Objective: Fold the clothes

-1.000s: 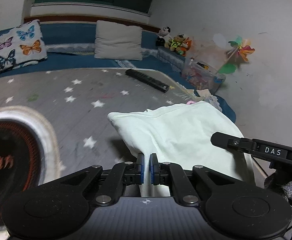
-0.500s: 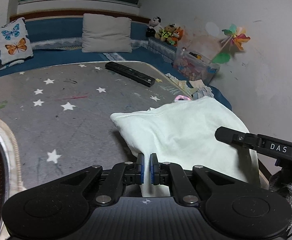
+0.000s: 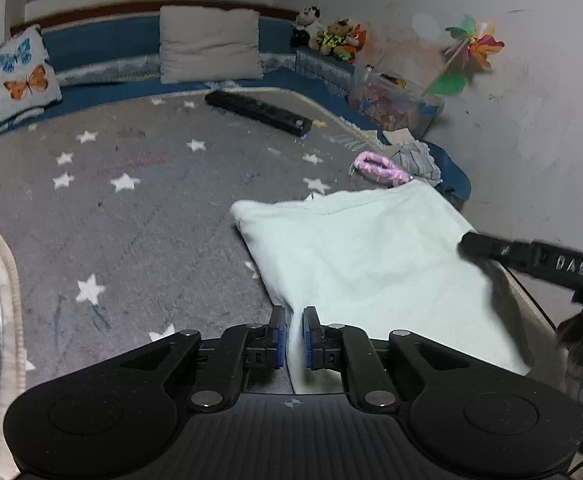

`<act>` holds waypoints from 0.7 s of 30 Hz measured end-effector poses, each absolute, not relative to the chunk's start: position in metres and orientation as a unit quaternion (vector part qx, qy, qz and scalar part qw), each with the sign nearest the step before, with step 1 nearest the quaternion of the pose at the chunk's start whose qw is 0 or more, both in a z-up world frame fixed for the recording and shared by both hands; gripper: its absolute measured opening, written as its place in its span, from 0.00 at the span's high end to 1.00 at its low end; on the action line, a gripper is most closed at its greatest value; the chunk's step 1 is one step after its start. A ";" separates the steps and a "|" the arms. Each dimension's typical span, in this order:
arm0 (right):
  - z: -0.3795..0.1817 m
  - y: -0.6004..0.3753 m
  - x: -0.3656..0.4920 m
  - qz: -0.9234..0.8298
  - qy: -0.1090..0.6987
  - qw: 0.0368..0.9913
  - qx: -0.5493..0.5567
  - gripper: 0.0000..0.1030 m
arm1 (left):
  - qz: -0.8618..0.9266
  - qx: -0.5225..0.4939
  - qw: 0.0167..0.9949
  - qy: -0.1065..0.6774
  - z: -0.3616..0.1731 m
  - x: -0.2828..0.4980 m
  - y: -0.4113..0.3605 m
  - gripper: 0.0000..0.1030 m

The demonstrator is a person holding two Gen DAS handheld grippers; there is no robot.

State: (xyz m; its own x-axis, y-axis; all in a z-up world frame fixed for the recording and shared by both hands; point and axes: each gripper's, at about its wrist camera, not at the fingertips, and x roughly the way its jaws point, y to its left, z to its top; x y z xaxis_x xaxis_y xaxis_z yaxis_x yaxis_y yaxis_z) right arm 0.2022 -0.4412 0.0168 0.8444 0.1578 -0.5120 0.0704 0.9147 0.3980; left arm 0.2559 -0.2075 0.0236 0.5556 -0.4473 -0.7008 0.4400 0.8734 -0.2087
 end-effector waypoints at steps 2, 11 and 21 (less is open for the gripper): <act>0.027 -0.440 0.200 0.027 0.257 0.946 0.193 0.75 | -0.252 0.001 0.886 0.388 0.029 0.253 -0.207 0.85; 0.002 -0.431 0.219 0.040 0.295 0.936 0.189 0.78 | -0.256 0.010 0.886 0.387 0.026 0.252 -0.209 0.85; 0.013 -0.428 0.240 0.042 0.288 0.942 0.167 0.79 | -0.272 0.008 0.883 0.382 0.029 0.254 -0.214 0.85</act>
